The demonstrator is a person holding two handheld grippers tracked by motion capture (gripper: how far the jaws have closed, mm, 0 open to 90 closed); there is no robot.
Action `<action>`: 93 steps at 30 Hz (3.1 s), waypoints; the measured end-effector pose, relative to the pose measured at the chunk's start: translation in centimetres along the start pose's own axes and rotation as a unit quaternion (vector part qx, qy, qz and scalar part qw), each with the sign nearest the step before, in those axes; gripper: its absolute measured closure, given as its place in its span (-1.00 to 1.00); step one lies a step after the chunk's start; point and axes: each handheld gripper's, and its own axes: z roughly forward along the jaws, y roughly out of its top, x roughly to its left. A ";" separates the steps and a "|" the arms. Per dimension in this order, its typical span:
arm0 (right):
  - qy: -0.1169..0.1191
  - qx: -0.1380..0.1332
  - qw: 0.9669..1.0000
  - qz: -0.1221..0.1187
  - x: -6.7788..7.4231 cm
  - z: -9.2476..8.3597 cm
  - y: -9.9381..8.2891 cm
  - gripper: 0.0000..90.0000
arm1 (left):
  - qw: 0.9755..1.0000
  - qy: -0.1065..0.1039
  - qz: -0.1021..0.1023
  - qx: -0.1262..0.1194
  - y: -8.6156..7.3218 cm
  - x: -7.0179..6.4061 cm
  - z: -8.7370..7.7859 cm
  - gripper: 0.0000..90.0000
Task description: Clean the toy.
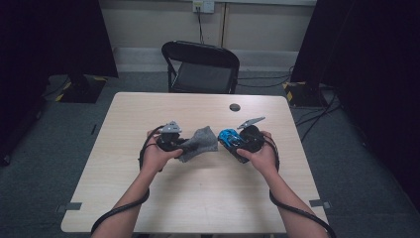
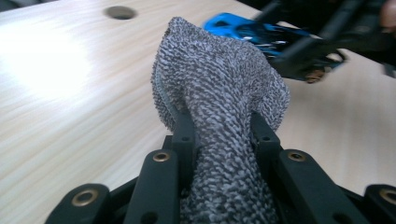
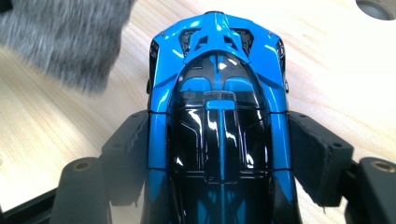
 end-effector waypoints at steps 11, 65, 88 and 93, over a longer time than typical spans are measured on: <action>0.023 -0.005 0.999 -0.028 1.6 -0.4 0.1 -0.37 | 0.997 0.069 -0.019 -0.024 1.7 1.8 -0.2 0.55; 0.019 -0.019 0.999 -0.019 1.4 -1.5 -0.1 -0.37 | 0.997 0.076 -0.023 0.008 0.3 1.2 0.4 0.55; 0.023 -0.030 0.999 -0.021 1.8 -1.9 1.0 -0.37 | 0.999 0.037 0.001 0.018 0.9 -1.6 4.5 0.55; 0.024 -0.032 0.999 -0.018 1.6 -1.9 0.9 -0.37 | 1.000 0.026 -0.006 0.012 0.8 -1.9 4.8 0.55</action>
